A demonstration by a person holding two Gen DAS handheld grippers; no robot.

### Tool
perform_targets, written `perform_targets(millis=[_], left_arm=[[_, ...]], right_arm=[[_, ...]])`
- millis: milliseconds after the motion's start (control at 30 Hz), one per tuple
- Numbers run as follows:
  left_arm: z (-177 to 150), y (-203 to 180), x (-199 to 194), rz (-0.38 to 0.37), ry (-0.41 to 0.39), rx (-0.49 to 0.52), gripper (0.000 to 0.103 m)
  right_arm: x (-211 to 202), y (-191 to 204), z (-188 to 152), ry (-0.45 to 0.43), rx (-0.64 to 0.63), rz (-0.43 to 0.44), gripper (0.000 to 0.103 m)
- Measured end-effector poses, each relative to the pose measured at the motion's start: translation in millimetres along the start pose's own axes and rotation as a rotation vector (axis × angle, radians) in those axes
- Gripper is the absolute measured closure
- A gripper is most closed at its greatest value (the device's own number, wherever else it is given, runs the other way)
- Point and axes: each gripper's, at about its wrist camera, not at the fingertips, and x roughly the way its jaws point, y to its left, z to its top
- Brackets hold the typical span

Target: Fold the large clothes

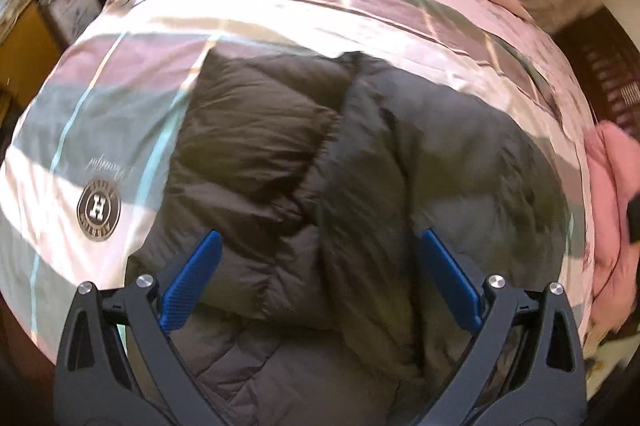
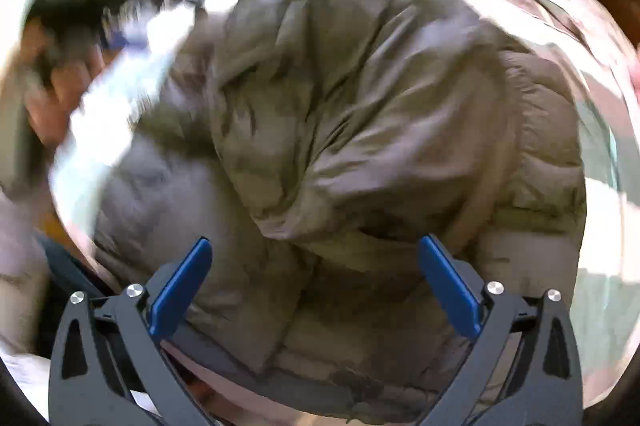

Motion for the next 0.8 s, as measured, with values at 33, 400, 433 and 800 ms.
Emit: perform_targets(millis=[33, 400, 433, 800], left_arm=[[-1.3, -5.0, 0.2, -0.004, 0.002, 0.02, 0.002], [-35.6, -33.1, 74.5, 0.266, 0.248, 0.193, 0.002], [-35.0, -29.3, 78.8, 0.274, 0.262, 0.176, 0.002], [-27.6, -30.8, 37.6, 0.249, 0.131, 0.127, 0.002]], right_arm=[[-14.5, -11.1, 5.3, -0.056, 0.063, 0.01, 0.001], [91.1, -27.3, 33.3, 0.141, 0.169, -0.076, 0.034], [108.0, -19.1, 30.5, 0.141, 0.126, -0.138, 0.033], [61.9, -30.4, 46.3, -0.008, 0.23, -0.054, 0.017]])
